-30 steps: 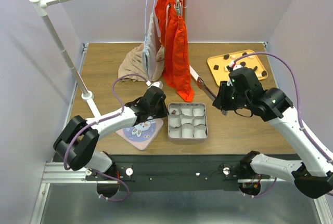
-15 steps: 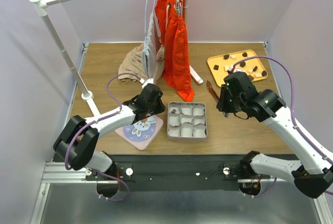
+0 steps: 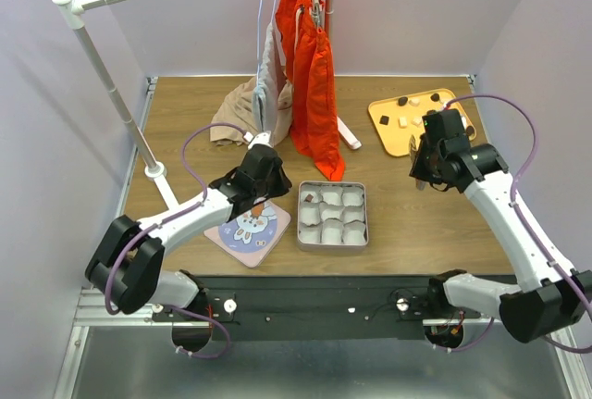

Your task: Pack the chocolate

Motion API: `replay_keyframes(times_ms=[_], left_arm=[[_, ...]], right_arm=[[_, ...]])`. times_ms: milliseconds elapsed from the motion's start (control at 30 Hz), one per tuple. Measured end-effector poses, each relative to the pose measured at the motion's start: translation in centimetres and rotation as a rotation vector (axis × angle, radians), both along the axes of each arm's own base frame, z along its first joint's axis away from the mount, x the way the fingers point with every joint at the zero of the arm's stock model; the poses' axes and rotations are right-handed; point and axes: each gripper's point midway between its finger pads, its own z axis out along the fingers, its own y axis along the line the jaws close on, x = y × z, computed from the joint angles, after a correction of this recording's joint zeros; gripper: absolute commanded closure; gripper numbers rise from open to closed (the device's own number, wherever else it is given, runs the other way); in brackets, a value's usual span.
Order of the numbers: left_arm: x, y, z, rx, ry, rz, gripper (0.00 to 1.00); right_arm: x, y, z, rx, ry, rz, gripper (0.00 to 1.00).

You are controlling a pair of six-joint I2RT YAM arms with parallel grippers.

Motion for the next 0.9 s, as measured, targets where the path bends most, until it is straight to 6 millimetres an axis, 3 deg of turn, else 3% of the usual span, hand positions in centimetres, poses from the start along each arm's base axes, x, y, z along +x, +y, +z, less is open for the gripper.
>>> replay_keyframes(times_ms=[100, 267, 367, 467, 633, 900], left_arm=[[-0.3, -0.1, 1.0, 0.008, -0.037, -0.046, 0.74], [-1.5, -0.4, 0.4, 0.059, -0.033, -0.126, 0.49], [-2.2, -0.8, 0.2, 0.070, -0.029, -0.173, 0.40], [-3.0, -1.3, -0.1, 0.082, -0.024, -0.220, 0.41], [-3.7, -1.7, -0.4, 0.091, -0.019, -0.259, 0.51], [-4.1, -1.9, -2.9, 0.134, 0.035, -0.287, 0.64]], right_arm=[[1.5, -0.8, -0.5, 0.012, 0.002, -0.022, 0.66], [4.5, 0.2, -1.5, 0.044, 0.005, 0.005, 0.64], [6.2, 1.0, -1.8, 0.061, -0.007, 0.018, 0.61], [7.6, 1.5, -2.3, 0.073, -0.012, 0.024, 0.60], [9.0, 2.0, -3.1, 0.079, -0.009, 0.026, 0.59], [9.7, 2.1, -2.6, 0.085, -0.033, 0.028, 0.59]])
